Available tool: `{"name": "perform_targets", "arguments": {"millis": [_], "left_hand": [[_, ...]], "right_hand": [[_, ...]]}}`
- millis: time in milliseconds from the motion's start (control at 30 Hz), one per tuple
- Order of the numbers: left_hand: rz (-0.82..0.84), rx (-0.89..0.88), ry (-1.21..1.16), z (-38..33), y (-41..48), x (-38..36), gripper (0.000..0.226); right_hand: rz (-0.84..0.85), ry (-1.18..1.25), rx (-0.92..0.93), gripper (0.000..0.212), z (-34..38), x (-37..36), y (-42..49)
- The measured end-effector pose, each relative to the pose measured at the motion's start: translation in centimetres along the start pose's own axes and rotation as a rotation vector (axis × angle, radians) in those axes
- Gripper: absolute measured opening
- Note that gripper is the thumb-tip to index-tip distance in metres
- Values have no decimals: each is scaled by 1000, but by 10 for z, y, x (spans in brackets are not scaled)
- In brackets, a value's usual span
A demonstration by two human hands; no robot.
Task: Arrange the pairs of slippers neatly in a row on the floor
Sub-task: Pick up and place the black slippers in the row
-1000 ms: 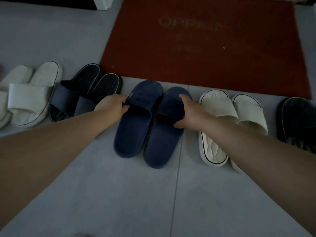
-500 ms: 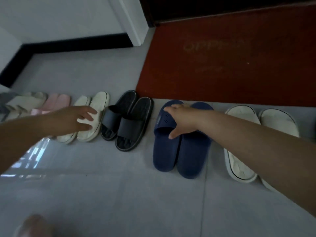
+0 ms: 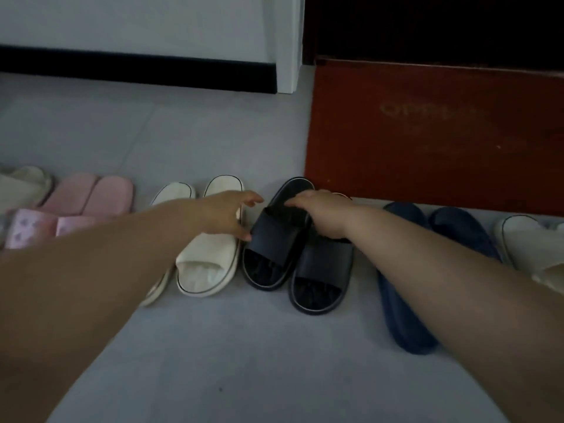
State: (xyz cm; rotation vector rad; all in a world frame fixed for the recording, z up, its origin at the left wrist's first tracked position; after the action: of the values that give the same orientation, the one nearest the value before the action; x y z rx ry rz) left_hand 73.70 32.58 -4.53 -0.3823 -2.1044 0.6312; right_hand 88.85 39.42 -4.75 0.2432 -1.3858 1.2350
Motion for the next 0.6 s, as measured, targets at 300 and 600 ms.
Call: {"name": "perform_targets", "arguments": {"millis": [300, 600], "left_hand": [[-27, -184, 304, 24, 20, -42, 97], [-297, -183, 25, 17, 19, 7, 70]], "right_hand": [[169, 169, -177, 27, 8, -32, 7], [-361, 485, -287, 21, 25, 0, -62]]}}
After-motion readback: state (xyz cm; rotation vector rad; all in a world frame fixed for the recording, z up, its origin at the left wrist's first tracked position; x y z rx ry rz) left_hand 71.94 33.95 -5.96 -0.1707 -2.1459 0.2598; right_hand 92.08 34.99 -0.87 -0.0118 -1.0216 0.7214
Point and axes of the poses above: each hand's wrist, its own y-axis towards the middle knuckle, its own x-axis out of the back of the hand, z = x × y, the point moved 6 cm from there along y, towards the middle knuckle, and after that the axes turned 6 degrees about z, right-handed, at the moved point
